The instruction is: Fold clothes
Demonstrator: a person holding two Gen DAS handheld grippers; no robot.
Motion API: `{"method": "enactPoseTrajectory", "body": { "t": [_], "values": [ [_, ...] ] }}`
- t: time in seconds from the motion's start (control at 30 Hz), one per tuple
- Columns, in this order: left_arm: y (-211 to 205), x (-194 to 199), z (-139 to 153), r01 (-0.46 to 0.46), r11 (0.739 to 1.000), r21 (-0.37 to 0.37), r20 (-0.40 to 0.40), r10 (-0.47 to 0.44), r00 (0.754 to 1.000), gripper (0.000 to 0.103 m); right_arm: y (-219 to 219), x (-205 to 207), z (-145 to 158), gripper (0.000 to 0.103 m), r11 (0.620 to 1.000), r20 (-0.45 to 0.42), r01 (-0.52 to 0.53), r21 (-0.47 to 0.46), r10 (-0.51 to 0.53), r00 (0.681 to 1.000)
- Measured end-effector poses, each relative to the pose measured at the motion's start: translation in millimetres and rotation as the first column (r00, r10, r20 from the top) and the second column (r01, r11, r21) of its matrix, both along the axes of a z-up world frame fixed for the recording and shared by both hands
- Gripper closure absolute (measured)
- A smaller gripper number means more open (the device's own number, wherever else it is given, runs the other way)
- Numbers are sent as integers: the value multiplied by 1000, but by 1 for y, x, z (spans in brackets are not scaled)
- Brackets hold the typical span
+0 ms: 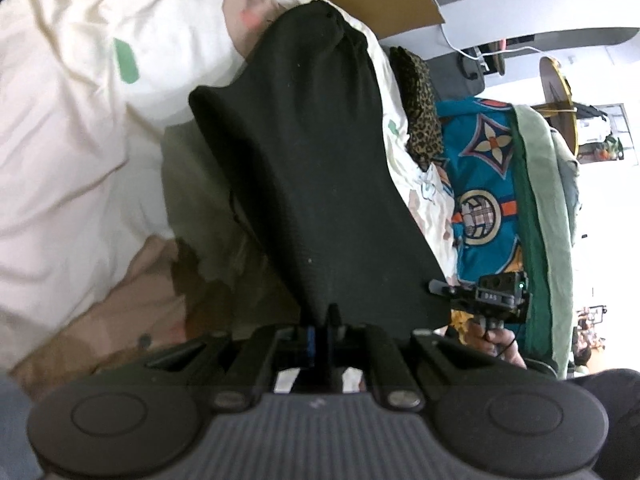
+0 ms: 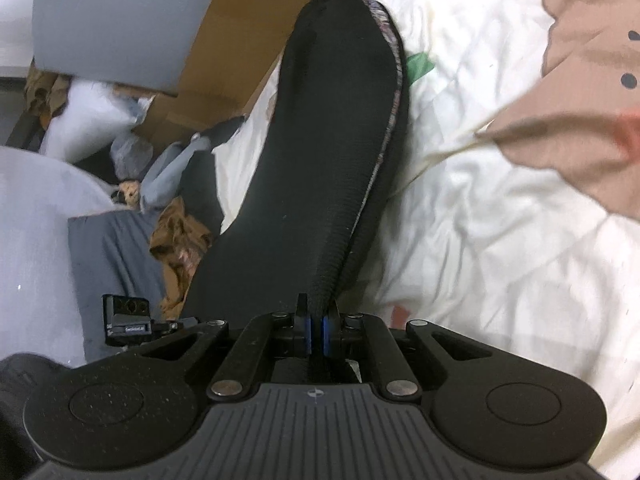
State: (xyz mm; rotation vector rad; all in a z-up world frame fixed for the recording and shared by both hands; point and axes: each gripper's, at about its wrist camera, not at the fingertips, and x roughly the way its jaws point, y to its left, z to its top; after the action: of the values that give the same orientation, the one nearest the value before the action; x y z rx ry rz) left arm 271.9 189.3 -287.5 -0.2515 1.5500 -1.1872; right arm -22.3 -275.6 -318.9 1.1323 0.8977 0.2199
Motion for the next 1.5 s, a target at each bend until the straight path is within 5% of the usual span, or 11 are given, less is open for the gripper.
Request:
{"method": "enactPoseTrajectory", "body": {
  "t": [0.4,0.93,1.5],
  "values": [
    [5,7,7,6,1000,-1,17,-5,1000,98,21,-7,7,100,999,21,-18,27,18,1000],
    [4,24,20,-85,990,-111,36,90,995,98,9,2,18,100,998,79,60,21,-61,995],
    [-40,67,14,-148,980,-135,83,160,984,98,-13,36,13,99,988,98,153,12,-153,983]
  ]
}}
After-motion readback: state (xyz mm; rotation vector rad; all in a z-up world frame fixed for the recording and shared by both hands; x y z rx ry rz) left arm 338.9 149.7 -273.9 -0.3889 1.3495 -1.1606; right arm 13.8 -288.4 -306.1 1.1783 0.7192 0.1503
